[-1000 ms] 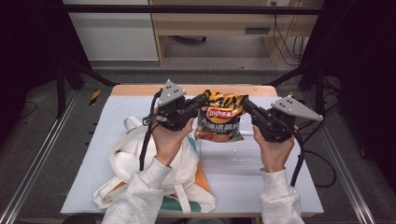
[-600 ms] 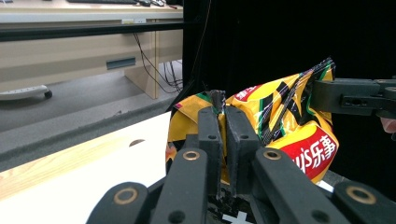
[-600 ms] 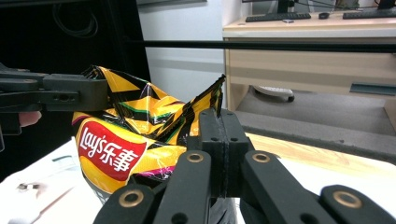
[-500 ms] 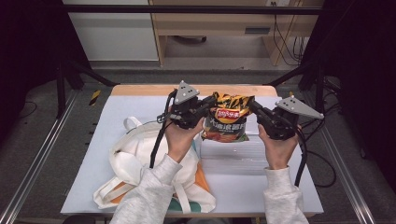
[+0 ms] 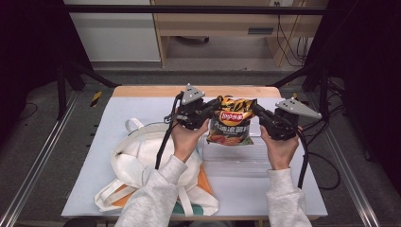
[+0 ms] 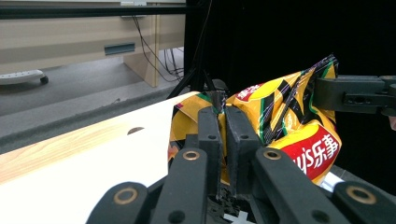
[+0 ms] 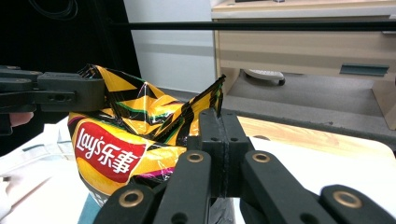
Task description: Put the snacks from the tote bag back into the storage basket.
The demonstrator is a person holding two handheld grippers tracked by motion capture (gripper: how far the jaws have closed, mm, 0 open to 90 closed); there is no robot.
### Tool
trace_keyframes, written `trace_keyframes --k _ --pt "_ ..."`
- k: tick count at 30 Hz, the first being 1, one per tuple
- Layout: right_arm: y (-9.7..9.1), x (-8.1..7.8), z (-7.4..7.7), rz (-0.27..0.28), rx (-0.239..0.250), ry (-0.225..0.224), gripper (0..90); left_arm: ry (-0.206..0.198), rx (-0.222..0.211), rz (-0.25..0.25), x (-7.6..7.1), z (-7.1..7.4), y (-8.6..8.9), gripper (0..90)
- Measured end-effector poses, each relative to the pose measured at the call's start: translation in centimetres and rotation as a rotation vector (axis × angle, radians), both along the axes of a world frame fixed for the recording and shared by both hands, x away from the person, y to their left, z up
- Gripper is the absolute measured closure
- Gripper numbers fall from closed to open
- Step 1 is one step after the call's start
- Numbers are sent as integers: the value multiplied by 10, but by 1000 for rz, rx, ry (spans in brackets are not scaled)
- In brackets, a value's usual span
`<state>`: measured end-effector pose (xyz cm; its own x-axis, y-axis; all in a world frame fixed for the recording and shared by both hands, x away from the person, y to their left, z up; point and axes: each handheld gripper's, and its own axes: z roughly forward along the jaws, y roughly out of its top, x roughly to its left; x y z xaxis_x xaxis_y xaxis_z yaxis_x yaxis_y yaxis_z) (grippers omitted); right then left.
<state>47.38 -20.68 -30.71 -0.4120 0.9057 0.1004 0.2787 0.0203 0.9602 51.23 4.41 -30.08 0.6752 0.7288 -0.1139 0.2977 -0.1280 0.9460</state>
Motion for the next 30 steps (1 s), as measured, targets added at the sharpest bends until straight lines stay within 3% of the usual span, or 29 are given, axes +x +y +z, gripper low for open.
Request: trace_keyframes --k 17,30 --pt "9 16 -24 0 -32 69 900 53 44 27 12 -26 4 855" --pt "13 23 -35 -11 -65 102 900 74 73 43 16 -38 0 851"
